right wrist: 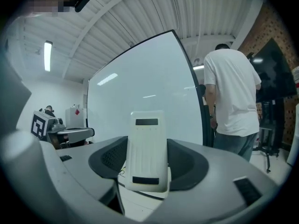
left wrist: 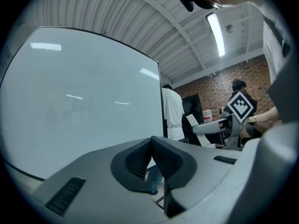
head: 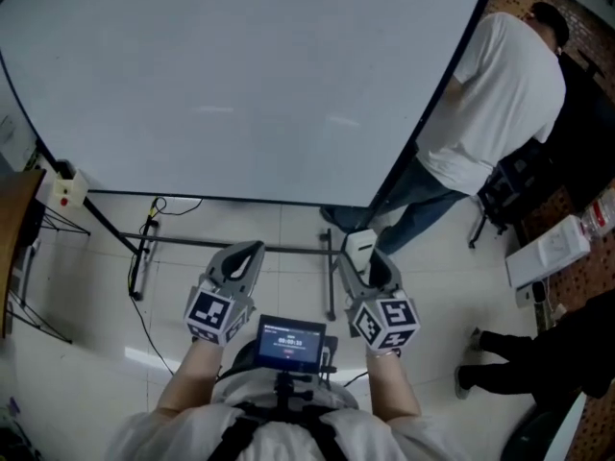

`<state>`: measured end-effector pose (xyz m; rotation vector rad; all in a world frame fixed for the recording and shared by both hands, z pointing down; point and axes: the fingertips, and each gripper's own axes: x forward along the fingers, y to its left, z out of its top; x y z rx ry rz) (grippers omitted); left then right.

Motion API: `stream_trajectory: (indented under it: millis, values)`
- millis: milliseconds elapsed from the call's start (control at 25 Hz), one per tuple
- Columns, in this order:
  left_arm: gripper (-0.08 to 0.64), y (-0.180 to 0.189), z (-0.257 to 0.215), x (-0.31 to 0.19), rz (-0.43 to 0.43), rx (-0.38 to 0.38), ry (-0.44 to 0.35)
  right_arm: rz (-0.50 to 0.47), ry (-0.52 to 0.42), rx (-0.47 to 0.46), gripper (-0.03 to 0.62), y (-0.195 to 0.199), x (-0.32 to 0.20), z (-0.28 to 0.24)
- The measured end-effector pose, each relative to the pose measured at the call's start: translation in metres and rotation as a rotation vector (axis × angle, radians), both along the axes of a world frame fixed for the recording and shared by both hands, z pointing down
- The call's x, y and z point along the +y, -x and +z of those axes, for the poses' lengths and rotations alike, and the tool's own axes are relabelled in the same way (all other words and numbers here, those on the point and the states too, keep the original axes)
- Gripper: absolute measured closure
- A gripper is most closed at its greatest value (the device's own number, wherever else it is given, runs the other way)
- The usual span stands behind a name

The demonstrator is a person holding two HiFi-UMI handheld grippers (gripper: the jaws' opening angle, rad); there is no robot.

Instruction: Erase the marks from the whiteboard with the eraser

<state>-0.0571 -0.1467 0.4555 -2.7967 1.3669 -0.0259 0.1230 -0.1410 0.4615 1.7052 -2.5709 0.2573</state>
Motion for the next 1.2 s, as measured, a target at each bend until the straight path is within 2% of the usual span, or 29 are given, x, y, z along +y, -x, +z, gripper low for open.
stream_trajectory:
  millis: [240,440,680,920,1200]
  values:
    - [0.554,0.007,0.006,0.042,-0.035,-0.006,0.011,-0.044,0.025,-0.013,0.330,0.012,0.037,0.008]
    - [0.554,0.013,0.004,0.052,-0.039,-0.005,0.004,-0.051,0.022,-0.012,0.330,0.019,0.049,0.006]
    - [0.554,0.024,-0.013,0.039,-0.024,-0.004,-0.032,-0.047,0.007,-0.006,0.330,0.035,0.041,-0.001]
    - [0.554,0.047,-0.021,0.019,0.005,0.003,-0.042,-0.025,0.006,-0.040,0.330,0.054,0.026,0.000]
    - [0.554,0.063,-0.026,0.001,0.011,0.011,-0.050,-0.057,0.023,-0.044,0.330,0.079,0.015,0.004]
